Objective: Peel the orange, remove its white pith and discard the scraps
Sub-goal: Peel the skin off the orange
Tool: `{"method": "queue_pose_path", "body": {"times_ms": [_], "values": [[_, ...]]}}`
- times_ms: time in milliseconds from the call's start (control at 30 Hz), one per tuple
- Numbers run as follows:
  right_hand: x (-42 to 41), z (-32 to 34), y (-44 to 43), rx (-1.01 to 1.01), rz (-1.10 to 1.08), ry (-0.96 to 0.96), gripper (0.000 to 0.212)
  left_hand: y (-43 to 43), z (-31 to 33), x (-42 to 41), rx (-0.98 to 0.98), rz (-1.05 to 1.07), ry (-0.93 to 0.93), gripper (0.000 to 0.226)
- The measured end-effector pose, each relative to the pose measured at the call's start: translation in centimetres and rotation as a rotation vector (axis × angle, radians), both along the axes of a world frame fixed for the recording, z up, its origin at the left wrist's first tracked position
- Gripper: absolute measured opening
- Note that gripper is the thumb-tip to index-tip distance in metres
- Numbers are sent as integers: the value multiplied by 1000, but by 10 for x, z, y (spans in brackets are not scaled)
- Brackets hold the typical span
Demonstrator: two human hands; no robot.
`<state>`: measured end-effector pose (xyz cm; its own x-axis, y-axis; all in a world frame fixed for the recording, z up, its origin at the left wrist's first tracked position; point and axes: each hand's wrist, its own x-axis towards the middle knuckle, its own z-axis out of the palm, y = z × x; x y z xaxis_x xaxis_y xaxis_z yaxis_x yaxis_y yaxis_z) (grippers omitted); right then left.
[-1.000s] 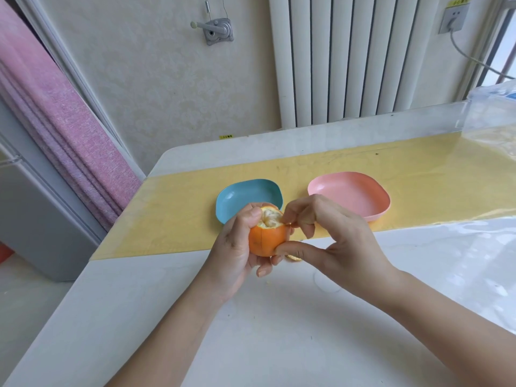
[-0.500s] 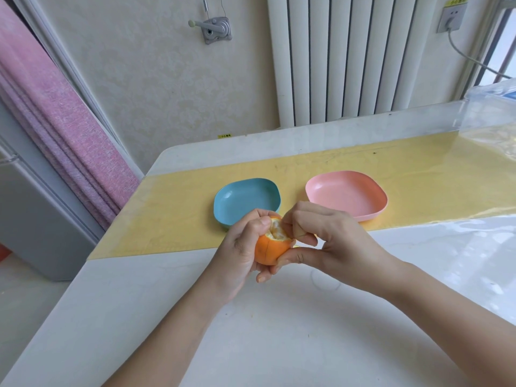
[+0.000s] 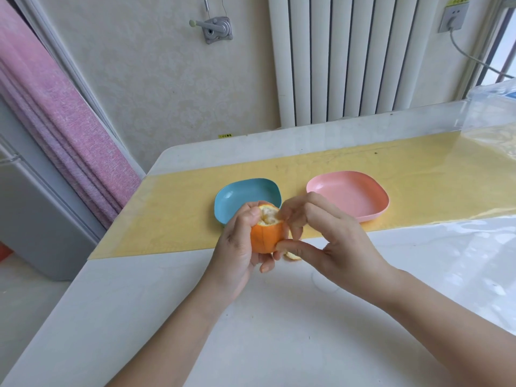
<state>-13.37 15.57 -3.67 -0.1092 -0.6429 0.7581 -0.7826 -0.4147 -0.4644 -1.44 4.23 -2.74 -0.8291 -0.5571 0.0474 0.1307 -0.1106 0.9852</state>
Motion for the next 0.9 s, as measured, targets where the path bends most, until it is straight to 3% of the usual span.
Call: {"method": "queue_pose_path", "body": {"times_ms": [133,467,700,800,900], "values": [[4,-2,-3,-75,-83,39,24,3,0,-1,25,60,25,31],[-3,4,-2,90,-14,80,35,5,-6,-3,-59,116,-45,35],[-3,0,-4,58,-42,75,33,5,-3,-5,7,123,-34,37],[2,0,-4,-21,-68,-2,28,5,2,-4,25,101,20,38],[4,2,-4,5,-21,-279,28,4,3,-3,31,100,93,39]]}}
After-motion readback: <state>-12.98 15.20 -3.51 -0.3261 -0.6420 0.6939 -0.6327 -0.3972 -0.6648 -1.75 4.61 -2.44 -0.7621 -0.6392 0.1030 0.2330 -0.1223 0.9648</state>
